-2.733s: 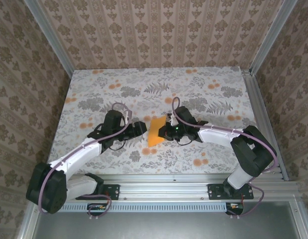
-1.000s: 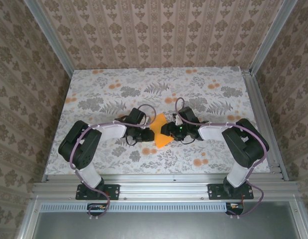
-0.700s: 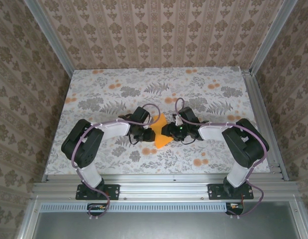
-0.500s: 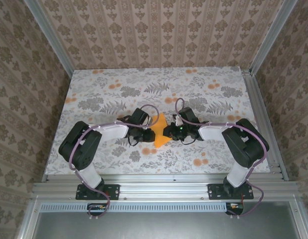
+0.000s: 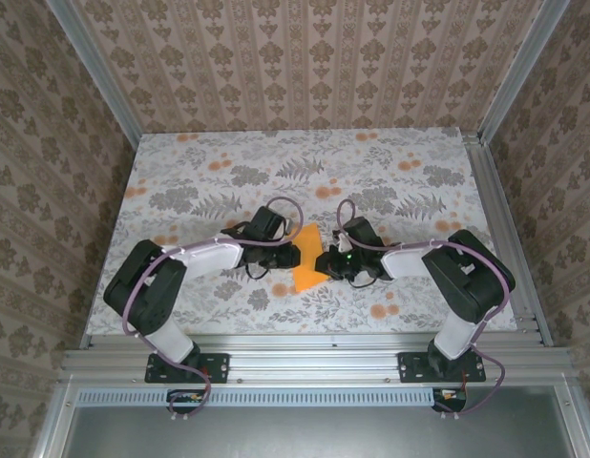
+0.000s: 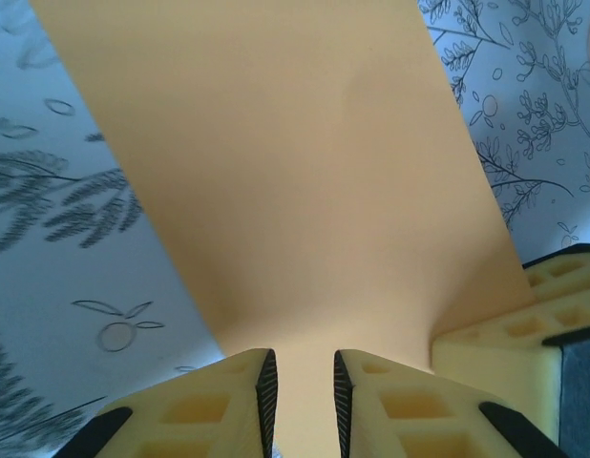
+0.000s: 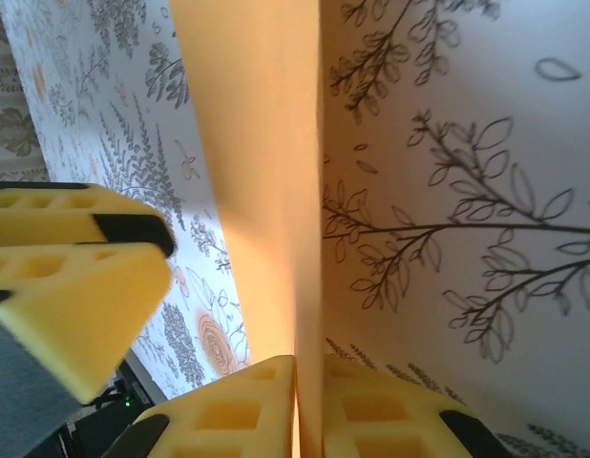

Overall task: Fold a paper plane with a square sheet of paper (pick it up from the middle)
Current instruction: Rotate the paper at the center of the table.

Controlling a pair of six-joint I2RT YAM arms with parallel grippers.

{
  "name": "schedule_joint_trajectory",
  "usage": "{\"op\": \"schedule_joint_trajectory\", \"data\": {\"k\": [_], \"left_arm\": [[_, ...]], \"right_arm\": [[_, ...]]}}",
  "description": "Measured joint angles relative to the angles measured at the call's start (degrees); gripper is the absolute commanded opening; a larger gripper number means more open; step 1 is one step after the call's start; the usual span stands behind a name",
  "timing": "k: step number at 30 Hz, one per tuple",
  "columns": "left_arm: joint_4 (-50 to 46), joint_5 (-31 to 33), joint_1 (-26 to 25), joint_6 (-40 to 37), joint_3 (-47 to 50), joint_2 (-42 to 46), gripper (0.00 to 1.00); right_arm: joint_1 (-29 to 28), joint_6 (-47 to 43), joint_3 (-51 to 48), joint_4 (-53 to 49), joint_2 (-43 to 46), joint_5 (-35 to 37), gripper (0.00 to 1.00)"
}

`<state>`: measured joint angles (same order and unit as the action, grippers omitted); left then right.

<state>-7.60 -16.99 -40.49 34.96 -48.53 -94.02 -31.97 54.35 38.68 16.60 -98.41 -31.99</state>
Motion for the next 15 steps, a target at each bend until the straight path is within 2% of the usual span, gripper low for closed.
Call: {"op": "schedule_joint_trajectory", "data": {"k": [7,11,15], "left_arm": [[2.8,-1.7,-1.1,1.3,1.0,-3.5,0.24],[3.4,-1.8,-1.1,1.3,1.0,-3.9,0.23],[3.4,-1.6,-1.0,0.3,1.0,-4.2,0.23]], "right_arm": [[-0.7,2.0,-1.7,2.6,1.1,0.0,0.16],[-0.7,2.1,-1.8,2.6,1.4,0.1,0.3],[-0.4,1.3,-1.7,2.2,1.4,0.2,0.35]]}}
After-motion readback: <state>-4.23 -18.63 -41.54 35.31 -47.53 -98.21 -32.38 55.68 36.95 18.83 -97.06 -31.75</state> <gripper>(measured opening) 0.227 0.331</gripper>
